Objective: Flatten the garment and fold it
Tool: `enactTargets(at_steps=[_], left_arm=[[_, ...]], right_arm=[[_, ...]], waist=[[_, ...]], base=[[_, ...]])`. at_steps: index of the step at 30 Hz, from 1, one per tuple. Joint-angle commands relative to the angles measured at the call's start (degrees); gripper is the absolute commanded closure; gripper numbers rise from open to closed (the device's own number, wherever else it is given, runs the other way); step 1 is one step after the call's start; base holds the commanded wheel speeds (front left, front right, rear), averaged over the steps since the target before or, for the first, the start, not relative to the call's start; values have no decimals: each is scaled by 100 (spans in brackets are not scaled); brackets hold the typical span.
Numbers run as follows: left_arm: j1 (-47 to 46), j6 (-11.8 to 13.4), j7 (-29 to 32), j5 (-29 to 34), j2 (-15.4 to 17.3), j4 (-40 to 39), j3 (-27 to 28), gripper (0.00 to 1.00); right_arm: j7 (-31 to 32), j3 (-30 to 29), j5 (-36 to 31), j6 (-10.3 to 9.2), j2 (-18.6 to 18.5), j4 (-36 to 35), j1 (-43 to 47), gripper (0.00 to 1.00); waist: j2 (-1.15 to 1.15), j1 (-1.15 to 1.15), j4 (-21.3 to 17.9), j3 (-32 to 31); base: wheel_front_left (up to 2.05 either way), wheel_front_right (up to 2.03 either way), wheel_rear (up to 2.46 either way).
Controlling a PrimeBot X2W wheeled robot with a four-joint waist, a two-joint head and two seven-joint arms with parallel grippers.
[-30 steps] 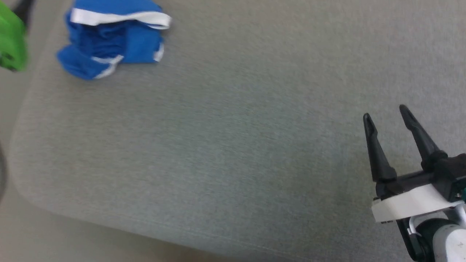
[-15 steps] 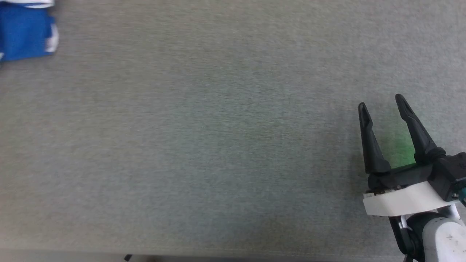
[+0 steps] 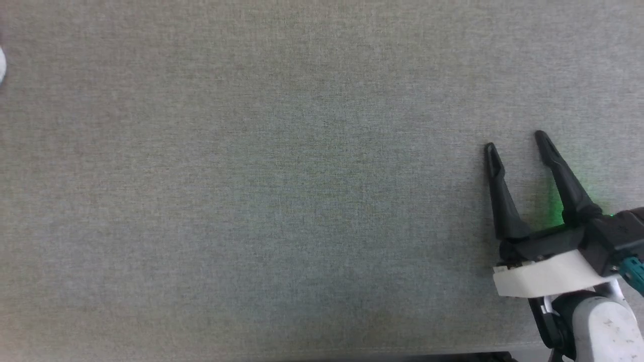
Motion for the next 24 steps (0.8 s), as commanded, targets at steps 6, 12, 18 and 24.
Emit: enactTargets(at_steps=[6, 12, 18, 24], left_arm=[[-389, -2, -957, 79, 35, -240, -413, 100], [-759, -2, -1833, 109, 62, -749, -1113, 100], [-952, -3, -2592, 134, -268, -1405, -1815, 100], [-701, 39, -3095, 238, -894, -1873, -2294, 100]], right_arm=[[63, 76, -3, -9, 3, 356, -110, 0], [91, 95, 89, -9, 12, 683, -71, 0], [100, 60, 159, -9, 28, 948, -57, 0], [104, -18, 181, -9, 44, 1087, -5, 0]], waist=[[0, 0, 172, -914], [0, 0, 140, -1703], [0, 0, 12, -2378], [0, 0, -225, -2791]], base=[[0, 0, 0], [0, 0, 0], [0, 0, 0], [0, 0, 0]])
